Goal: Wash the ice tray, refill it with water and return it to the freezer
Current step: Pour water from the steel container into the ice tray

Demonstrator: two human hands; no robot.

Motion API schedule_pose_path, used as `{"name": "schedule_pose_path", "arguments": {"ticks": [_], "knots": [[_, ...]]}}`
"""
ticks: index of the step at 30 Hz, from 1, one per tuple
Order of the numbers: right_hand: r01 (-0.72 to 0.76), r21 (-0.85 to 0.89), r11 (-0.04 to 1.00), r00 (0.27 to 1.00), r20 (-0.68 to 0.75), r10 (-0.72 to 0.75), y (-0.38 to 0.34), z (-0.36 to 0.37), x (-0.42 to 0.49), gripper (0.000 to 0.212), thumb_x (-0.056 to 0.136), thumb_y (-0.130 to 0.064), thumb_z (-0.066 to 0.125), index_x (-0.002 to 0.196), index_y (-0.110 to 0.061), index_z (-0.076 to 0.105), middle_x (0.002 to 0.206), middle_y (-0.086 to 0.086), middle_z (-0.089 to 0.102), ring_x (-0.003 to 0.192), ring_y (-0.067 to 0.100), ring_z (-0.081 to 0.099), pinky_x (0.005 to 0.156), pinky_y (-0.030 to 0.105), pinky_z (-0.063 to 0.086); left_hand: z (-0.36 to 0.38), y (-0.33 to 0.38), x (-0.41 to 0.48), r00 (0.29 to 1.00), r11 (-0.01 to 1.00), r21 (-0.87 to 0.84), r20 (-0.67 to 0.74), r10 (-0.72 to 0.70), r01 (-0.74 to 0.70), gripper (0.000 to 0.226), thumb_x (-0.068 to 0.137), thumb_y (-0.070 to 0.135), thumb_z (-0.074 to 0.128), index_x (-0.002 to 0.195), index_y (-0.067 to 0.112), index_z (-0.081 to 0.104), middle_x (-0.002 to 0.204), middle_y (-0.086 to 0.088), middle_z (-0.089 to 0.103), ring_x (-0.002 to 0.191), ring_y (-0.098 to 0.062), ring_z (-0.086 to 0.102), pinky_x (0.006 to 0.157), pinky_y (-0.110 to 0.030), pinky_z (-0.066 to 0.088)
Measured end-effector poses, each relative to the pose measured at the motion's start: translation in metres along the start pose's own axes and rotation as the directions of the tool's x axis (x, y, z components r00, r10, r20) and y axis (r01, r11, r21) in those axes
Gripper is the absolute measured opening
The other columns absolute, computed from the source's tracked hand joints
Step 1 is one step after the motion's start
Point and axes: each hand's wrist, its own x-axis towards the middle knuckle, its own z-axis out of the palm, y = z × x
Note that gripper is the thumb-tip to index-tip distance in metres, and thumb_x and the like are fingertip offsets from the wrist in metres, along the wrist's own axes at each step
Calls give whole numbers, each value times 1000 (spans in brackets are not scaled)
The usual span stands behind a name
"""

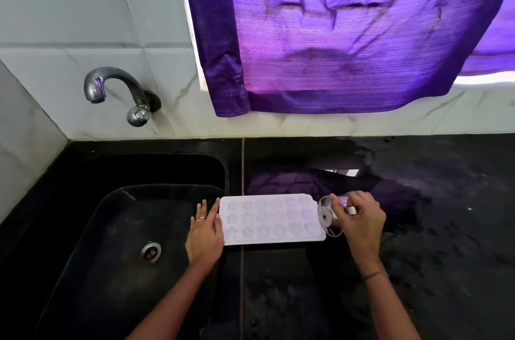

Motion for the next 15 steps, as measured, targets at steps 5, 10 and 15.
{"name": "schedule_pose_path", "arguments": {"ticks": [5,10,15], "knots": [[44,-19,999,999,-8,-44,1,0,3,41,78,-29,68,54,-16,37,52,2,42,53,19,40,58,26,31,-3,3,2,1000,999,-42,-23,-13,12,47,98,22,35,145,26,33,157,-1,21,146,-13,10,119,-35,15],[86,-21,996,996,-7,-86,-3,-2,5,41,76,-22,71,55,-20,36,52,1,42,52,18,40,60,25,31,-15,21,2,997,987,-152,-63,-54,44,47,97,22,40,144,24,35,157,1,20,145,-14,13,118,-39,21],[2,44,999,999,-36,-1,-12,-8,6,46,75,-16,78,53,-20,37,51,-4,39,53,12,36,57,17,25,-20,39,2,994,965,-254,-72,-87,66,46,96,20,44,142,23,39,155,2,24,144,-14,17,116,-41,25]]}}
